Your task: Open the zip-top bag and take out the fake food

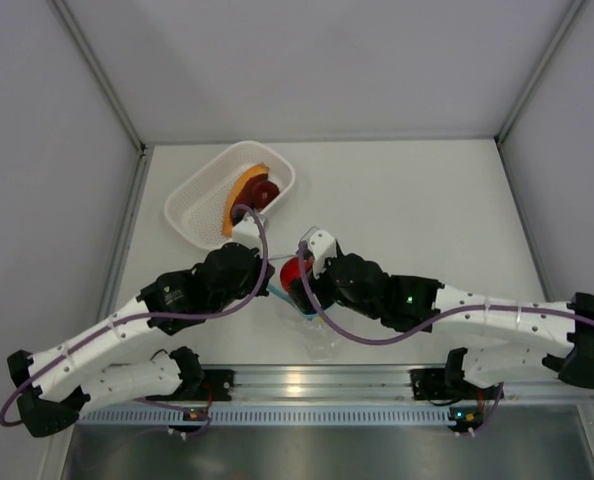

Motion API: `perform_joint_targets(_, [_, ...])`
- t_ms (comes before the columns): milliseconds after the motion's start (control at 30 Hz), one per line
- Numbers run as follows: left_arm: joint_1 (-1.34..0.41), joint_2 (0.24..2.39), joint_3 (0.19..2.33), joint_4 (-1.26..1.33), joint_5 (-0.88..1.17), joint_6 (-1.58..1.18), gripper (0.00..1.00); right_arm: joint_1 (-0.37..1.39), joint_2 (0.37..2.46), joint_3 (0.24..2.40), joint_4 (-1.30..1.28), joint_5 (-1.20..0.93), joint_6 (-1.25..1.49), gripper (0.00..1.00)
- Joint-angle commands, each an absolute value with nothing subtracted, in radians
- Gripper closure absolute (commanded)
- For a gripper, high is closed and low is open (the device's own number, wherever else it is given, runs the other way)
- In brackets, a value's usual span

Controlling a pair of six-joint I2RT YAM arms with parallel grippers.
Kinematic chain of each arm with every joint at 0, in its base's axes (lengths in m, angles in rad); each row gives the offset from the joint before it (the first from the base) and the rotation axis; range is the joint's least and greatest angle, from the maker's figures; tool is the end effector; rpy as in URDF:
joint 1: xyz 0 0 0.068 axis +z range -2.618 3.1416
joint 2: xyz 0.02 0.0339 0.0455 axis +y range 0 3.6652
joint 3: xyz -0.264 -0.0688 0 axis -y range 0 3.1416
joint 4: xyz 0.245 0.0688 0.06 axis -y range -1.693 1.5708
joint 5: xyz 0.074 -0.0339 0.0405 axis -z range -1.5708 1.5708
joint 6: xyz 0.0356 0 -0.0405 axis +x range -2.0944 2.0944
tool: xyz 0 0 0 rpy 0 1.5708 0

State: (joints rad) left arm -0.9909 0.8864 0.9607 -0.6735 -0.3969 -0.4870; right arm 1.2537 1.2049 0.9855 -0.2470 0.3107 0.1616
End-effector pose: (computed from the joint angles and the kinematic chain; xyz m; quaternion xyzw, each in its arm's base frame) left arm 0.1108 -0.1440 0.3358 0.1270 0.8625 -0.1794 0.4558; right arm 0.0958 0.2570 0.3167 -0.3674 0.7610 0.2368 0.4794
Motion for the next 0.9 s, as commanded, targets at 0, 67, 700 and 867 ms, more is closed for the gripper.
perform_joint_targets(0, [-0.983, 0.894, 0.942, -0.692, -0.503, -0.511, 1.00, 1.243, 1.109, 0.931, -0.132, 0.427, 0.244, 0.61])
perform_joint_targets(67, [-0.983, 0.900, 0.939, -0.687, -0.500, -0.532, 1.00, 1.243, 1.088, 0.890, -0.036, 0.353, 0.241, 0.62])
perform_joint_targets(700, [-0.985, 0.782, 0.770, -0.520, -0.505, -0.787, 1.00, 1.241, 0.994, 0.635, 0.754, 0.248, 0.410, 0.65])
perform_joint_targets(867, [-0.983, 0.767, 0.749, -0.503, -0.494, -0.813, 1.00, 1.242, 1.054, 0.689, 0.691, 0.433, 0.354, 0.67])
